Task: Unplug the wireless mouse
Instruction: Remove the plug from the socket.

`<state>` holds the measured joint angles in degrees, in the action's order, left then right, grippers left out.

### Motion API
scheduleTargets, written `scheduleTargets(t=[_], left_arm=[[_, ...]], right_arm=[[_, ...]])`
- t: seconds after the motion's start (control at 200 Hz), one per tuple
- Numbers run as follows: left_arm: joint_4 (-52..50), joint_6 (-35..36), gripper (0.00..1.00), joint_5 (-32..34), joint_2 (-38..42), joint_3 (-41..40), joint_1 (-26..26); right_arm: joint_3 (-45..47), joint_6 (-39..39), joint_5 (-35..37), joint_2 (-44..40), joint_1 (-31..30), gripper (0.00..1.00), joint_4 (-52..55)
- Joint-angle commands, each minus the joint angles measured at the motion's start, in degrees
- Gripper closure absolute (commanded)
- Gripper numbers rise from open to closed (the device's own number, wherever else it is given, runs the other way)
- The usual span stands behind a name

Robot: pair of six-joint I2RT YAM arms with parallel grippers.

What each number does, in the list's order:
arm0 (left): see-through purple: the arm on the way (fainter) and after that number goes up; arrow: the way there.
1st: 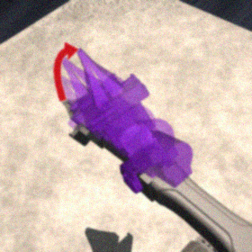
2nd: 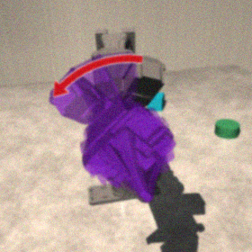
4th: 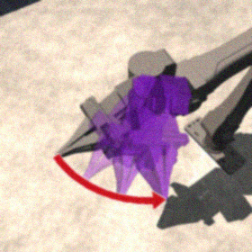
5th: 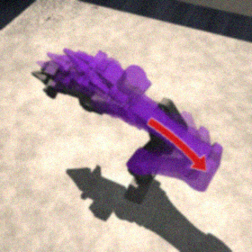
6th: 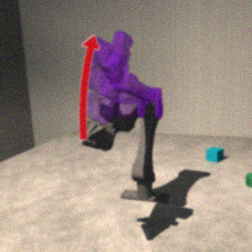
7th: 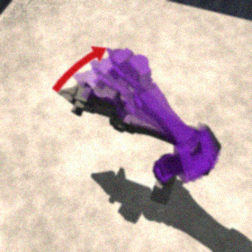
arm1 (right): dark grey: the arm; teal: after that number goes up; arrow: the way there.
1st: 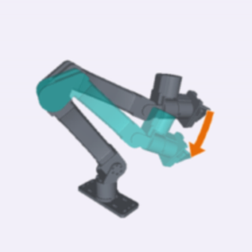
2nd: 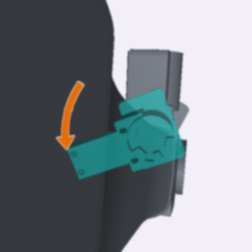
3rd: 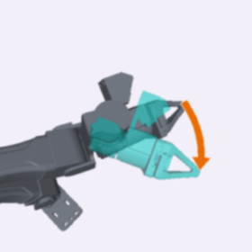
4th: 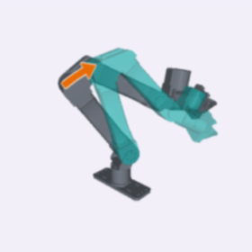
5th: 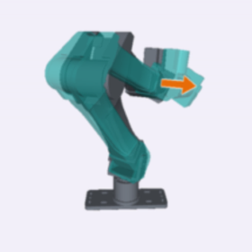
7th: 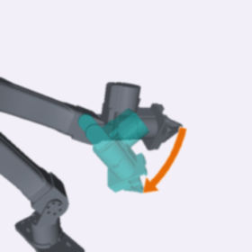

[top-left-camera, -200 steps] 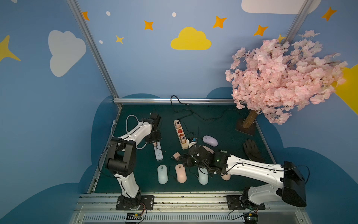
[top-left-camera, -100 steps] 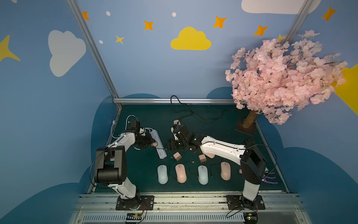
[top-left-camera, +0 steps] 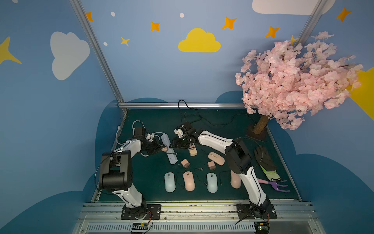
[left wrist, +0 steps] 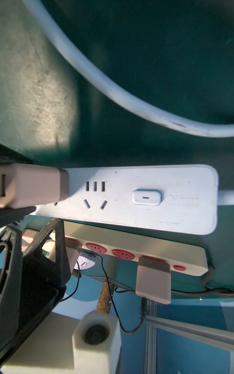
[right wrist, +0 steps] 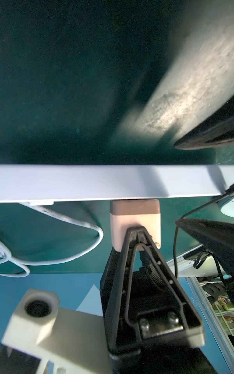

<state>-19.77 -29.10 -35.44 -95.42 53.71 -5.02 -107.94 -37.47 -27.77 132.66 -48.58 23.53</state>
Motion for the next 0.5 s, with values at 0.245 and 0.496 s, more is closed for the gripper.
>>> scheduleTargets(t=[0.245, 0.496], left_arm=[[3.1, 0.6, 0.96, -4.3, 2.4, -0.8, 0.0], [4.1, 0.2, 0.96, -4.9, 3.3, -1.1, -0.1]], right_arm=[[-4.7, 2.3, -5.4, 3.0, 0.5, 0.52, 5.1], [-5.1, 2.0, -4.6, 4.2, 1.1, 0.52, 7.2]])
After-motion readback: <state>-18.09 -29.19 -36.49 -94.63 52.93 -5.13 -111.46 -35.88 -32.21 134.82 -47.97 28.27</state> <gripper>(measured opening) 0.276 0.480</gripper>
